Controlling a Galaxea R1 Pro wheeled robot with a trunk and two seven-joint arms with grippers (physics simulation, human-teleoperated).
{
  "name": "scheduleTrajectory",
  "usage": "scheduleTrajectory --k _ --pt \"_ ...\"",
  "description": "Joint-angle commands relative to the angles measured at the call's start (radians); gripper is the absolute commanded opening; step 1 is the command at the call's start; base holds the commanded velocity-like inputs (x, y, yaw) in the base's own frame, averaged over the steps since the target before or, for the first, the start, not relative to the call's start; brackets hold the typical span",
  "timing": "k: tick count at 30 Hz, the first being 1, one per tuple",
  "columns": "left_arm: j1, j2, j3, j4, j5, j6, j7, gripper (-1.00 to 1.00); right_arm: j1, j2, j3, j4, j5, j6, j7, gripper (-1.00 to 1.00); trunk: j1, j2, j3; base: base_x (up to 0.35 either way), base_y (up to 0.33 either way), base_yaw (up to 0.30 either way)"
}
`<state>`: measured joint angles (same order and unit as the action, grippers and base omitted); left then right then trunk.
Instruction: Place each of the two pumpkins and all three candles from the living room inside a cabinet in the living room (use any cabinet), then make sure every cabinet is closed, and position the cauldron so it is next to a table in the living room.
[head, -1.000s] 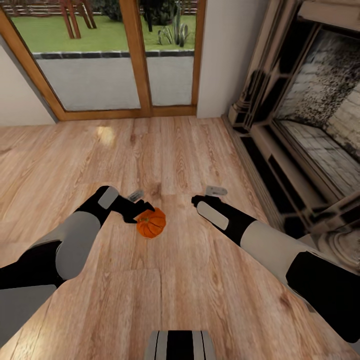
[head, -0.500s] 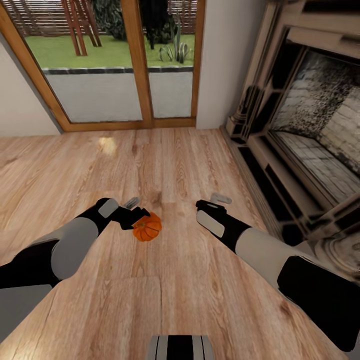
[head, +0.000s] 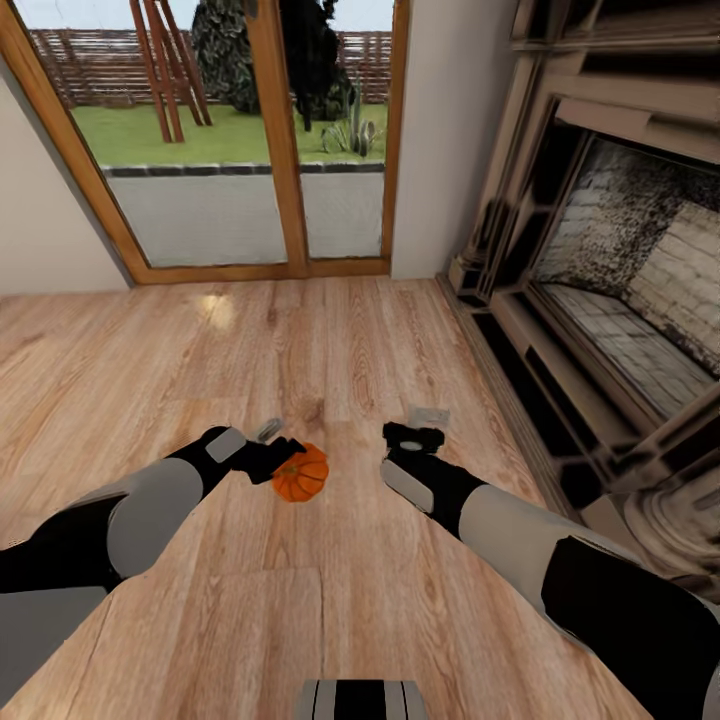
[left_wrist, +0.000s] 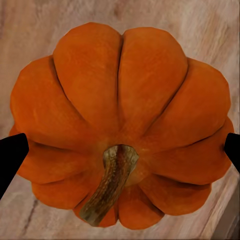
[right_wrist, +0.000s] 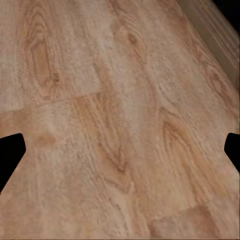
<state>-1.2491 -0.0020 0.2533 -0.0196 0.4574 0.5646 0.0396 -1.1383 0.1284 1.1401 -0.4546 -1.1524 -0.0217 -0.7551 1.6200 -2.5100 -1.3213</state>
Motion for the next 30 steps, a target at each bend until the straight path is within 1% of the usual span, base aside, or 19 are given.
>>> scheduleTrajectory --k 1,2,6,10,13,14,15,17,18,19,21,24,28,30 --pt "0.017 -0.007 0.006 -0.002 -0.001 -0.035 -0.012 -1.0 0.001 0.0 0.027 -0.002 0.058 -0.034 -0.024 1.0 -0.001 0.0 0.003 0.0 0.0 0.0" --pt "0.02 -0.008 0.006 -0.002 -0.001 -0.043 -0.014 -1.0 0.002 0.0 0.031 -0.002 0.07 -0.04 -0.033 1.0 -0.001 0.0 0.007 0.0 0.0 0.0" --pt "0.024 -0.01 0.006 -0.002 -0.002 -0.056 -0.017 -1.0 0.004 0.001 0.037 -0.003 0.089 -0.048 -0.047 1.0 -0.003 0.001 0.023 0.0 0.0 0.0" --pt "0.027 -0.01 0.006 -0.002 -0.002 -0.057 -0.017 -1.0 0.005 0.001 0.036 -0.002 0.088 -0.048 -0.045 1.0 -0.005 0.002 0.038 0.0 0.0 0.0" --pt "0.048 -0.011 0.006 -0.002 -0.002 -0.058 -0.017 -1.0 0.012 0.0 0.036 -0.001 0.088 -0.048 -0.044 1.0 -0.006 0.003 0.05 0.0 0.0 0.0" --pt "0.056 -0.011 0.006 -0.002 -0.002 -0.059 -0.017 -1.0 0.019 0.0 0.036 -0.001 0.088 -0.048 -0.043 1.0 -0.006 0.003 0.054 0.0 0.0 0.0" --pt "0.075 -0.012 0.006 -0.002 -0.002 -0.061 -0.018 -1.0 0.035 0.002 0.038 -0.003 0.089 -0.048 -0.04 1.0 -0.007 0.003 0.057 0.0 0.0 0.0" --pt "0.083 -0.012 0.006 -0.002 -0.002 -0.076 -0.019 -1.0 0.039 0.003 0.039 -0.004 0.089 -0.048 -0.036 1.0 -0.008 0.004 0.065 0.0 0.0 0.0" --pt "0.093 -0.018 0.006 -0.002 -0.002 -0.111 -0.019 -1.0 0.041 0.004 0.039 -0.004 0.088 -0.048 -0.022 1.0 -0.008 0.004 0.069 0.0 0.0 0.0" --pt "0.099 -0.02 0.006 -0.002 -0.002 -0.125 -0.019 -1.0 0.042 0.004 0.039 -0.004 0.088 -0.048 -0.013 1.0 -0.009 0.004 0.073 0.0 0.0 0.0" --pt "0.12 -0.031 0.006 -0.001 -0.002 -0.184 -0.019 -1.0 0.056 0.004 0.039 -0.004 0.088 -0.048 0.039 1.0 -0.01 0.005 0.081 0.0 0.0 0.0" --pt "0.138 -0.04 0.006 -0.001 -0.003 -0.218 -0.018 -1.0 0.08 0.004 0.038 -0.004 0.089 -0.048 0.088 1.0 -0.011 0.005 0.092 0.0 0.0 0.0" --pt "0.162 -0.046 0.006 -0.001 -0.009 -0.24 -0.02 -1.0 0.09 0.005 0.039 -0.004 0.089 -0.049 0.108 1.0 -0.013 0.006 0.108 0.0 0.0 0.0" --pt "0.172 -0.056 0.006 -0.001 -0.028 -0.262 -0.021 -1.0 0.095 0.005 0.039 -0.004 0.088 -0.049 0.115 1.0 -0.014 0.007 0.115 0.0 0.0 0.0"
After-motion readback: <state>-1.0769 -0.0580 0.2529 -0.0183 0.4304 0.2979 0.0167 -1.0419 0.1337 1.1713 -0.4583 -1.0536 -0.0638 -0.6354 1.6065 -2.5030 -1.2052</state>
